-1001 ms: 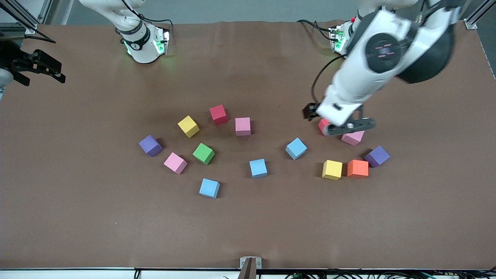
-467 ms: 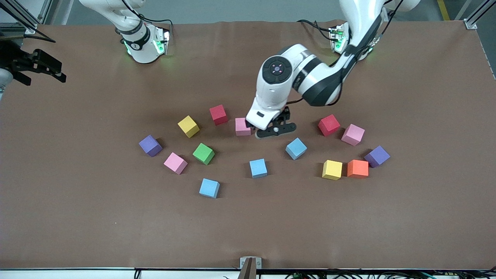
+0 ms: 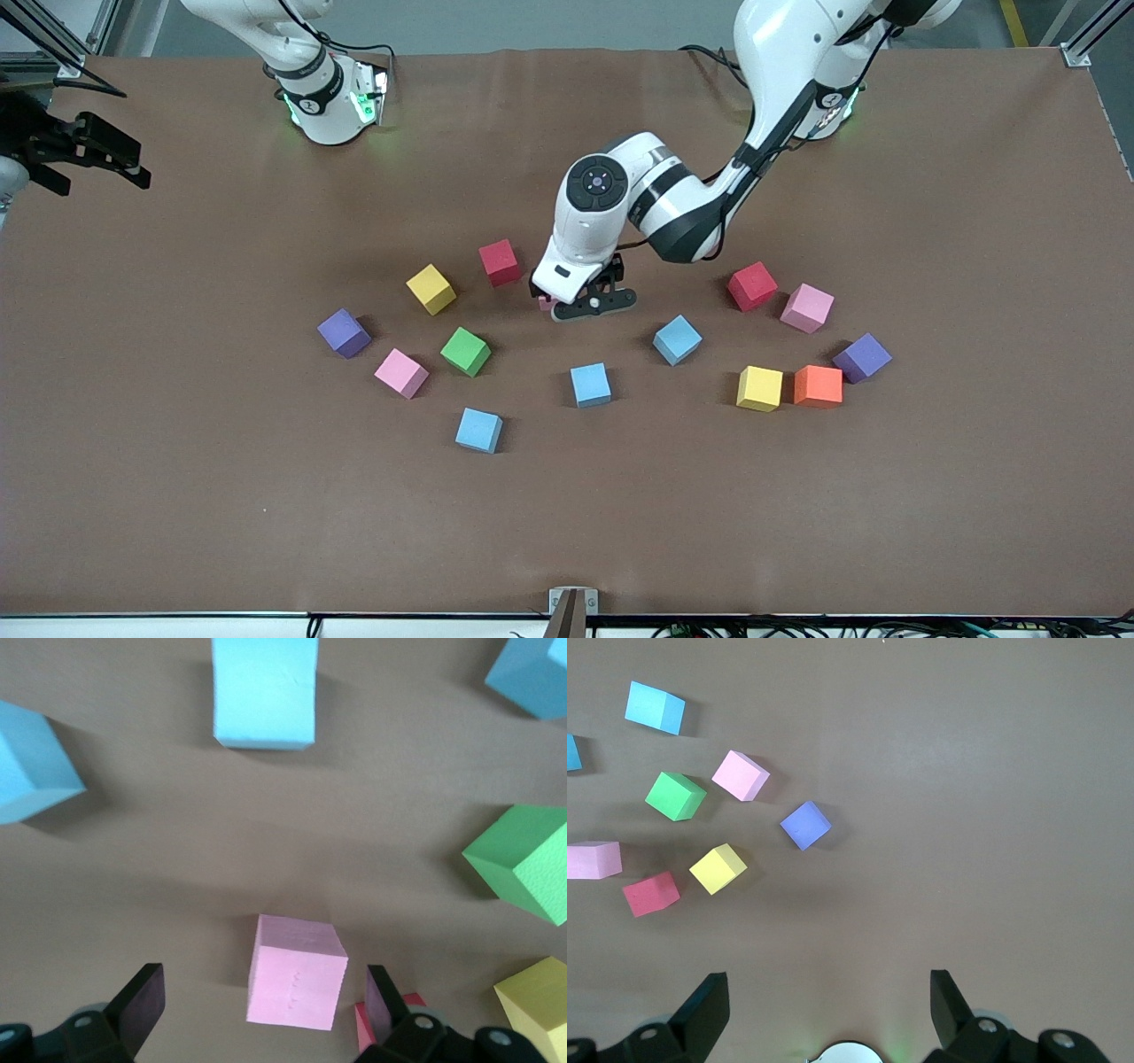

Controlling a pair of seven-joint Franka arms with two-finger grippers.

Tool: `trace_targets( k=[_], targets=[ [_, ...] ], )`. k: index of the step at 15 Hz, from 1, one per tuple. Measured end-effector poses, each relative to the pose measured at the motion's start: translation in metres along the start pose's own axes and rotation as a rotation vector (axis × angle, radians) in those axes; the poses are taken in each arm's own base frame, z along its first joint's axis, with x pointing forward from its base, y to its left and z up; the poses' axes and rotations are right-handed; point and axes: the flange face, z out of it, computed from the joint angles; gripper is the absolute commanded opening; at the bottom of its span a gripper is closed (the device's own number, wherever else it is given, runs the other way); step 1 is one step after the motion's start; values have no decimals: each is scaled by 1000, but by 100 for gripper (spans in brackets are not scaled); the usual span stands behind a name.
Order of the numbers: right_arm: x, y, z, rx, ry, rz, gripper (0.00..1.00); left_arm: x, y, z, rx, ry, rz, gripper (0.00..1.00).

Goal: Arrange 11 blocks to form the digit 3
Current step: 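Lower the left gripper and grasp the pale pink cube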

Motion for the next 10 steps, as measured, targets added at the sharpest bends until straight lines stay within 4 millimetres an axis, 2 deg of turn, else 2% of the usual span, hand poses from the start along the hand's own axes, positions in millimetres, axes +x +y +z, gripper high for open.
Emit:
trace_targets(
  k=[5, 8, 9, 10],
  targets=[
    [1, 4, -4, -19, 11, 4, 100, -30, 13, 46, 31, -29, 54, 100],
    [8, 8, 7, -20, -10, 10, 100, -41, 14, 75, 64, -26, 93, 100],
    [13, 10, 13, -23, -19, 12, 100, -43, 13, 83, 70, -28, 101, 97],
    [20, 13, 19, -30, -21, 16, 100, -44, 14, 89, 65, -25, 107, 90]
  ],
)
